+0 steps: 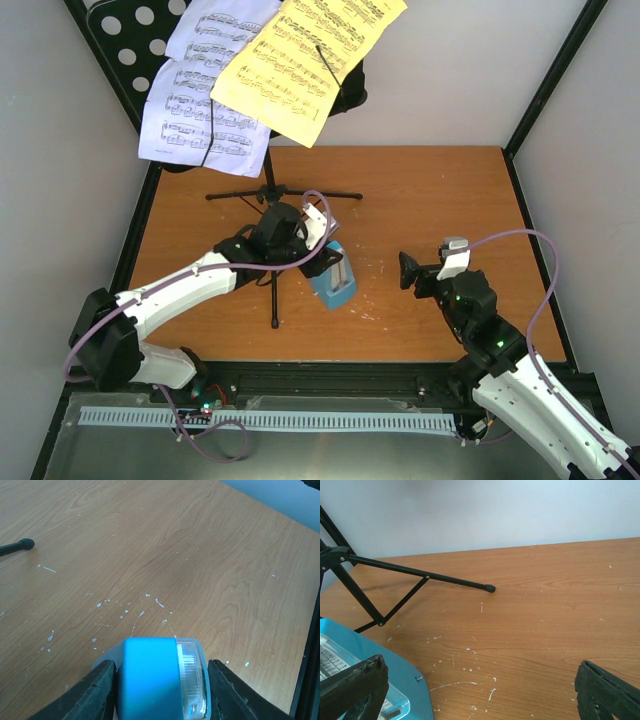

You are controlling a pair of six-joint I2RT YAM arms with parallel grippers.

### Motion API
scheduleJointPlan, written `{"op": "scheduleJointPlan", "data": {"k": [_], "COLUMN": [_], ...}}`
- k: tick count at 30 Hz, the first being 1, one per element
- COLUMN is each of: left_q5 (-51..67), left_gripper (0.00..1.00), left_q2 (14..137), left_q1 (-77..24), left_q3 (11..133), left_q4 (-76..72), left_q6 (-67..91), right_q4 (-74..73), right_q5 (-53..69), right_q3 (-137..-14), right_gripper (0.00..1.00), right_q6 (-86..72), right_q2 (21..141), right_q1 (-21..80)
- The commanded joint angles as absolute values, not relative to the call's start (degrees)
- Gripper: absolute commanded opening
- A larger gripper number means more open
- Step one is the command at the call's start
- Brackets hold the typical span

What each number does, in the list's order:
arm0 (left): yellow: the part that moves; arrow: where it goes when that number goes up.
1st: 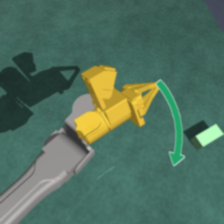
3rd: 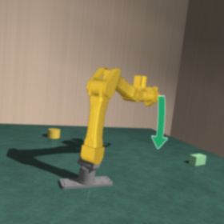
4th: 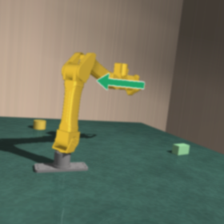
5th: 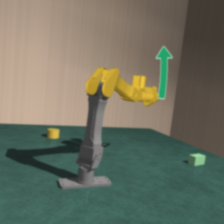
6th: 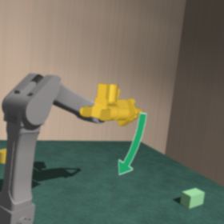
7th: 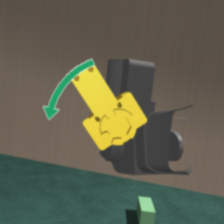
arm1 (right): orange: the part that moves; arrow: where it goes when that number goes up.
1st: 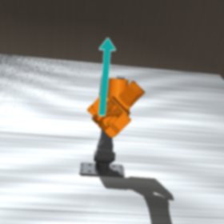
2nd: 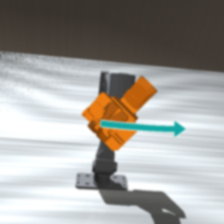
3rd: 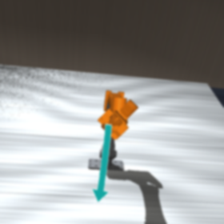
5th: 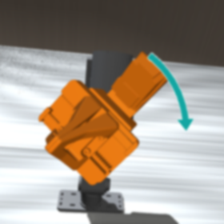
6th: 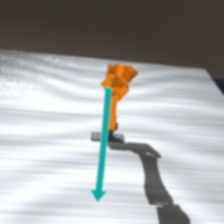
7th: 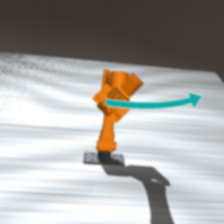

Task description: Pack up the instrument practice props

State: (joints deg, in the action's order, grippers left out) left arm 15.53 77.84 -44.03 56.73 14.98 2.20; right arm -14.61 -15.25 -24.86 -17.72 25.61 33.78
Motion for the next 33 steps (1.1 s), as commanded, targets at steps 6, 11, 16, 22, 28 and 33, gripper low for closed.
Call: {"op": "scheduleJointPlan", "data": {"k": [6, 11, 16, 22, 28, 33], "left_q5": [-0.6, -4.8, -8.7, -10.9, -7.6, 0.9], "left_gripper": [0.43, 0.49, 0.6, 0.87, 0.99, 0.99], "left_q2": [75.9, 76.4, 79.6, 82.2, 81.6, 81.6], "left_q1": [-45.9, -48.4, -53.9, -58.6, -62.4, -63.7], "left_q3": [57.8, 59.1, 61.1, 62.6, 61.0, 58.4], "left_q4": [20.2, 21.6, 22.5, 25.2, 22.4, 13.5], "left_q6": [15.7, 25.9, 32.0, 35.4, 39.1, 41.0], "right_q4": [-17.0, -17.3, -18.0, -18.0, -16.9, -17.7], "right_q5": [-14.5, -11.6, -9.0, -6.9, -6.2, -7.7], "right_q3": [-25.6, -24.7, -23.6, -22.7, -21.9, -22.4], "right_gripper": [1.0, 1.0, 1.0, 1.0, 1.0, 1.0], "right_q6": [-19.6, -20.4, -22.2, -23.6, -24.6, -24.9], "right_q2": [25.3, 26.0, 25.5, 24.4, 24.9, 25.3], "right_q1": [33.4, 33.4, 33.4, 33.4, 33.4, 33.4]}}
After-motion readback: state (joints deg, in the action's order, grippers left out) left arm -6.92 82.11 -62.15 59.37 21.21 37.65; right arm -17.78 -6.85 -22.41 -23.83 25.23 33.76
